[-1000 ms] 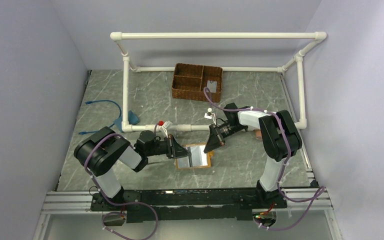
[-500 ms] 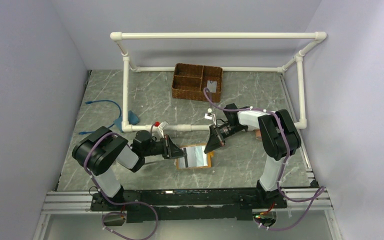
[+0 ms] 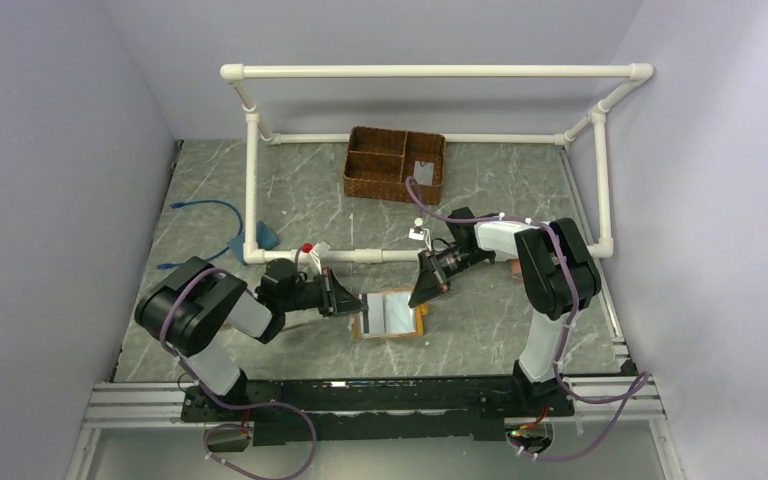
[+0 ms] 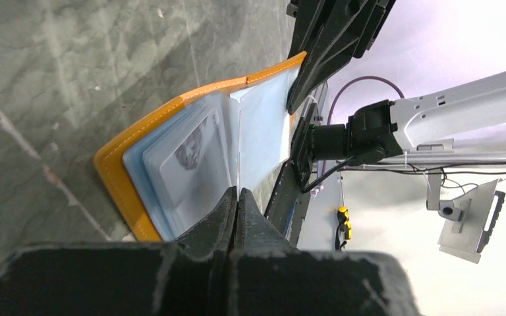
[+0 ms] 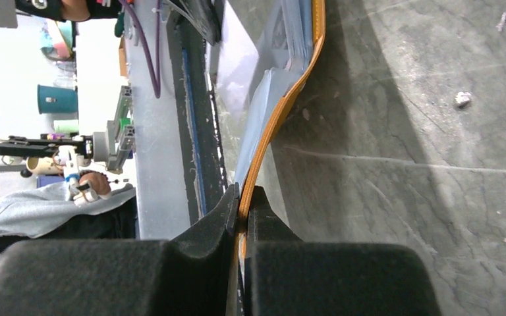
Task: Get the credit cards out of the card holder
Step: Place the credit card in the storage box.
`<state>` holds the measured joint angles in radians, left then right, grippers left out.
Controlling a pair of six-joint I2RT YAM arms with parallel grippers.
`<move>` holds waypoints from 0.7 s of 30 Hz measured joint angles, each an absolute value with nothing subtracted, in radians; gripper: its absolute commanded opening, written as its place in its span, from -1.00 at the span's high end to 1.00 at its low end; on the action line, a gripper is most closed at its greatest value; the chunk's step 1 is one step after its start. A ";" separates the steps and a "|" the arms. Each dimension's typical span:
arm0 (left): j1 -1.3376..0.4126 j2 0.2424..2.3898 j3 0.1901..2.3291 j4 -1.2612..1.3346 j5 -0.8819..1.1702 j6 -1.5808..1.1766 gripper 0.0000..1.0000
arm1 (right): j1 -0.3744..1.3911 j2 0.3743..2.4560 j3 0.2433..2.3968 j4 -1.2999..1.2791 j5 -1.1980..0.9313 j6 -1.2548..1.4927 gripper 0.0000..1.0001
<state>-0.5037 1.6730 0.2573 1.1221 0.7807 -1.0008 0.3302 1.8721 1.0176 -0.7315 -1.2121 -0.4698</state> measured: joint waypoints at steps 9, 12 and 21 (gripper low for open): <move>-0.474 1.422 0.254 0.839 0.740 -0.921 1.00 | 0.326 1.870 1.007 -0.663 -1.093 -0.376 0.27; -0.474 1.339 0.268 0.743 0.730 -0.890 1.00 | 0.325 1.850 1.005 -0.648 -1.035 -0.358 0.05; -0.474 1.211 0.292 0.588 0.718 -0.833 1.00 | 0.316 1.602 0.997 -0.636 -0.888 -0.397 -0.29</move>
